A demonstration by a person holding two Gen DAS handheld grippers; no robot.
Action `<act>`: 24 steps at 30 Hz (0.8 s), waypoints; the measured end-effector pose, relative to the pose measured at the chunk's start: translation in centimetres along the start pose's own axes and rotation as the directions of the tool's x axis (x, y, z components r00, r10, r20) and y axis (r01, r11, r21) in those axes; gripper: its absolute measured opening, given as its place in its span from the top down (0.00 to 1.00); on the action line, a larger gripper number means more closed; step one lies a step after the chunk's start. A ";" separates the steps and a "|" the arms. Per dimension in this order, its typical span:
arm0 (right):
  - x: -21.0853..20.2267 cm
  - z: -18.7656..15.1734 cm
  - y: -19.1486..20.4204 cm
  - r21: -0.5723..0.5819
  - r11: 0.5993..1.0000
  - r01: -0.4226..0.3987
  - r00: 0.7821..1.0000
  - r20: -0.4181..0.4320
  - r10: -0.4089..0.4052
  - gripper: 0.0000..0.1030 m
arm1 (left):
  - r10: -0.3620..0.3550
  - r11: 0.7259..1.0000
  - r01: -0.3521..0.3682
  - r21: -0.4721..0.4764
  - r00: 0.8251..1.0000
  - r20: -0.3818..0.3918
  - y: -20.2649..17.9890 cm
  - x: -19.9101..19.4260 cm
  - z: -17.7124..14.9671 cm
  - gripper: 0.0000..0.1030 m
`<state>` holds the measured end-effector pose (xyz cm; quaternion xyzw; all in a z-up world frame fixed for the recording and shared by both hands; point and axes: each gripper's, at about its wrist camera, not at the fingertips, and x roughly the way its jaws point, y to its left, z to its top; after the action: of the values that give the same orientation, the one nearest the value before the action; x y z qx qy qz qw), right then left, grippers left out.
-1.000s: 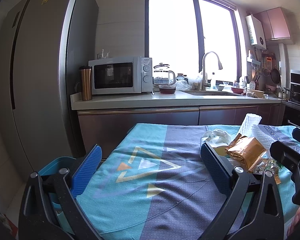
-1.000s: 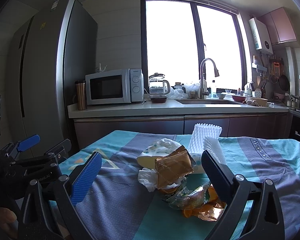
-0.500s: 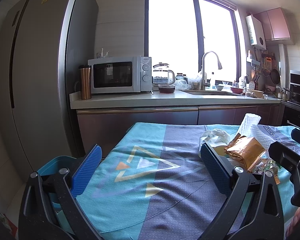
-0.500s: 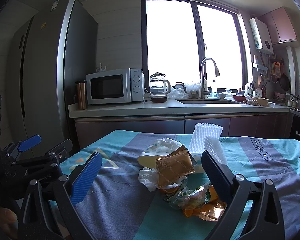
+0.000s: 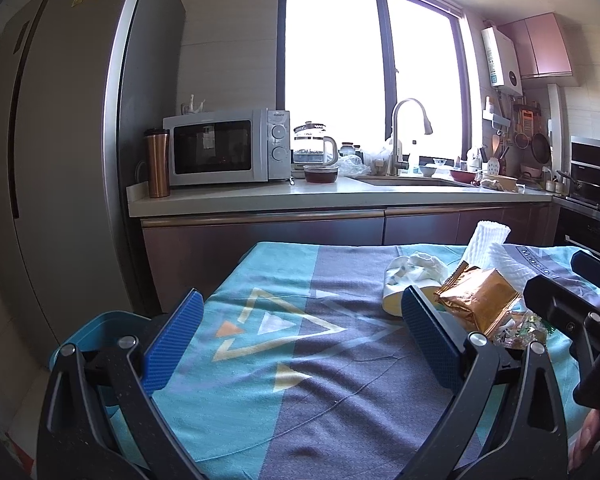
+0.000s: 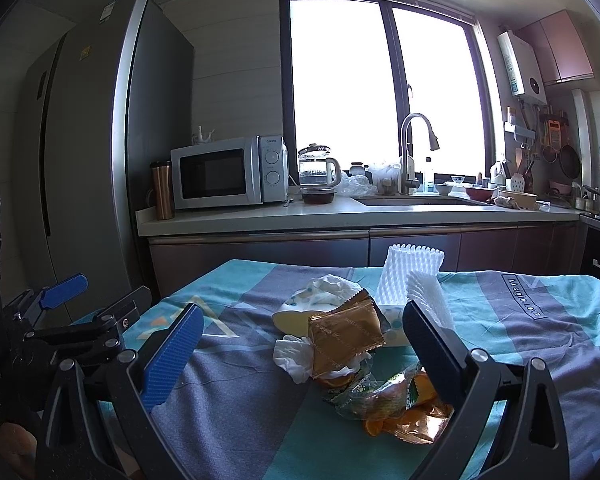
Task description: Collect trash
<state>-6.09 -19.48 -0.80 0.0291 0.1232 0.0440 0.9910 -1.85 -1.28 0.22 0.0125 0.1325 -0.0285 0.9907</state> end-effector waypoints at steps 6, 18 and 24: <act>0.1 0.0 -1.5 0.024 1.000 0.017 1.000 -0.017 -0.016 0.06 | -0.047 0.999 0.047 0.009 0.998 -0.030 -1.0 0.7 -0.2 0.05; 1.4 -0.5 -7.7 0.124 0.986 0.114 0.990 -0.098 -0.102 0.06 | -0.254 0.964 0.264 0.045 0.954 -0.158 -5.2 3.9 -0.2 0.05; 2.3 -0.9 -10.1 0.183 0.979 0.093 0.987 -0.148 -0.066 0.18 | -0.338 0.932 0.358 0.052 0.913 -0.227 -7.7 6.1 -0.4 0.05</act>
<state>-3.25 -29.24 -2.89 0.1149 0.1975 -0.0058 0.9735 3.51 -9.27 -1.90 0.0375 0.2371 -0.2091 0.9480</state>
